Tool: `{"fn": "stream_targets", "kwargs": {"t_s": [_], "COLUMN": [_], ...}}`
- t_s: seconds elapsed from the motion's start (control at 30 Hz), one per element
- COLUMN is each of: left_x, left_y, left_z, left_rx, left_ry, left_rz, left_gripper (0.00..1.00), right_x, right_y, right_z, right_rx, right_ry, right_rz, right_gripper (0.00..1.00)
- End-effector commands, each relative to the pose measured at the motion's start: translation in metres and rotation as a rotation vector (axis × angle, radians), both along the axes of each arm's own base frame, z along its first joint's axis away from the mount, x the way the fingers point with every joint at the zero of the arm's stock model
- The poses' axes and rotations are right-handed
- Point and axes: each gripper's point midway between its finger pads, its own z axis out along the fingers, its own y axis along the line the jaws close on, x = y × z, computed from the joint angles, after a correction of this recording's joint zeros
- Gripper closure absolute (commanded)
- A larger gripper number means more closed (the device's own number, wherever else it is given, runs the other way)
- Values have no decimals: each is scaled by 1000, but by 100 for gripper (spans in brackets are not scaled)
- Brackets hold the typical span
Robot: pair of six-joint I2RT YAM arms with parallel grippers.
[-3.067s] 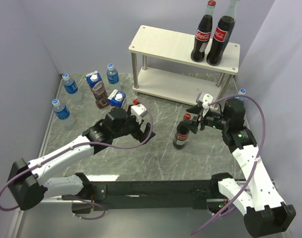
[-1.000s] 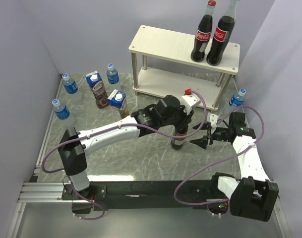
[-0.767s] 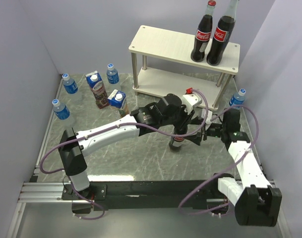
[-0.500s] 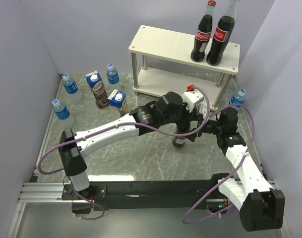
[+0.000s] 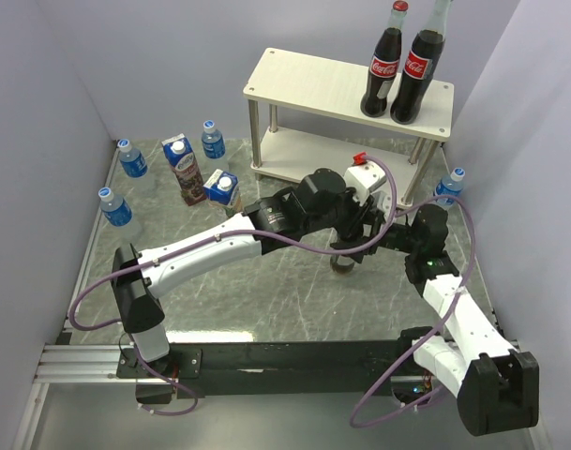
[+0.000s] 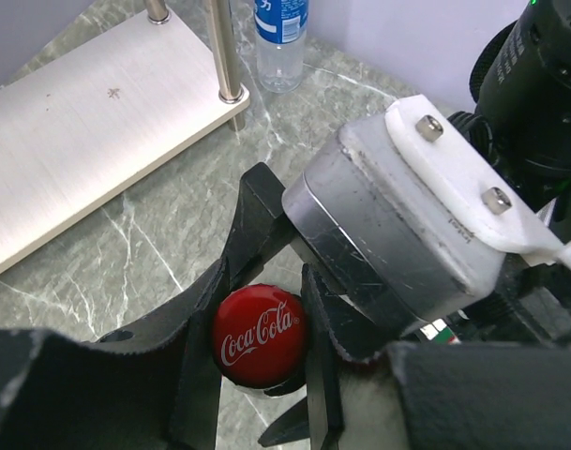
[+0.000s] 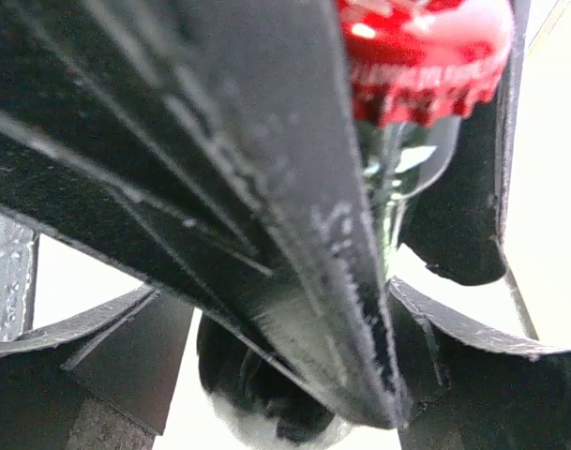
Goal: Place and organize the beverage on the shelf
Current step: Pick up the drink from the center of the board.
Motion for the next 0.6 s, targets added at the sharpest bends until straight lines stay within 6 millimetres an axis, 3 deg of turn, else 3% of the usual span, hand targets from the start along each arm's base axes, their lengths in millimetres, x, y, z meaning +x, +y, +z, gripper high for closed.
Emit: {"fn": "stream_targets", "kwargs": {"t_s": [0.0, 0.17, 0.43, 0.57], "left_x": [-19, -22, -24, -27], "left_y": [34, 46, 56, 61], "left_z": [205, 215, 216, 224], "left_rx": [-502, -522, -526, -550], "left_ry": [-219, -233, -242, -243], "left_rz": [12, 24, 42, 39], "left_gripper": [100, 100, 100, 100], "right_x": [4, 12, 10, 9], "right_y": [5, 5, 4, 7], "right_z": [12, 9, 19, 23], "right_rx": [22, 24, 37, 63], "right_ry": [-62, -46, -49, -24], "right_rz": [9, -11, -6, 15], "right_gripper": [23, 24, 24, 29]}}
